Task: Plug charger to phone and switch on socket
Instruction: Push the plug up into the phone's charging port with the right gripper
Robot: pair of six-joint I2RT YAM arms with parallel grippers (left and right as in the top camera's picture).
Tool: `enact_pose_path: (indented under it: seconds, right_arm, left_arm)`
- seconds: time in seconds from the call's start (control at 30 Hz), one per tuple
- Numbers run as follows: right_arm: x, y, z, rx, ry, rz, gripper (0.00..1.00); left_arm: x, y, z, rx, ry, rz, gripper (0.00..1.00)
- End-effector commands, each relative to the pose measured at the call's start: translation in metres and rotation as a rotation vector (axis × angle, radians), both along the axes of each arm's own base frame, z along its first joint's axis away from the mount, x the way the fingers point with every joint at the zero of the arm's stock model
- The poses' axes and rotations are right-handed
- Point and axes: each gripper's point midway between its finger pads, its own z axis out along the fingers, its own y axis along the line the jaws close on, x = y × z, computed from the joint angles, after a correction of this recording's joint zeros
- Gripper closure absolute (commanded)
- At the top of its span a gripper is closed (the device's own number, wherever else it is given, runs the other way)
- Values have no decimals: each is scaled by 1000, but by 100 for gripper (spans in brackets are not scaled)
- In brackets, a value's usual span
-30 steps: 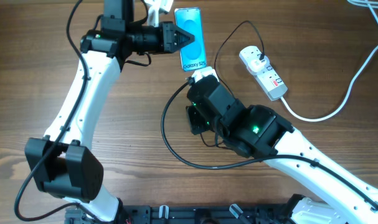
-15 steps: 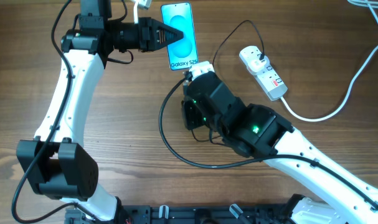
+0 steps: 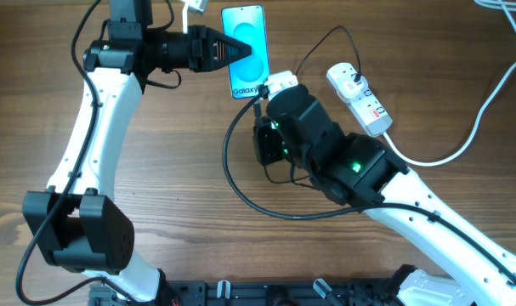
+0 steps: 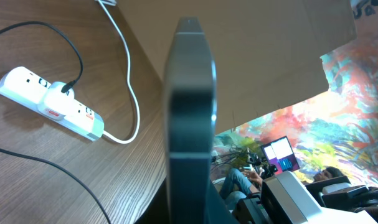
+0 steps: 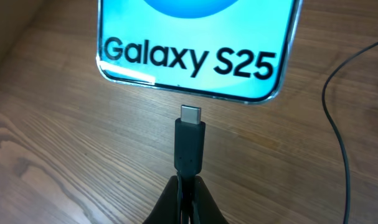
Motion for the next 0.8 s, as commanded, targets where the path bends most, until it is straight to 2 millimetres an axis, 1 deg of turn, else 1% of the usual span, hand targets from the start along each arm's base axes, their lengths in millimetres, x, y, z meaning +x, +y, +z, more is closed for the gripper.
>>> enact_pose_path:
  seconds: [0.0, 0.23, 0.53, 0.77]
  right_arm:
    - [1, 8, 10, 28, -21, 35, 96]
    - [3, 9, 12, 34, -35, 40, 95]
    - [2, 8, 3, 10, -12, 40, 95]
    - [5, 7, 5, 7, -25, 29, 96]
  left_arm:
    - [-9, 0, 17, -32, -62, -36, 96]
    - [-9, 0, 17, -31, -62, -35, 96]
    - [-9, 0, 17, -32, -63, -36, 96]
    - [-9, 0, 17, -32, -63, -36, 96]
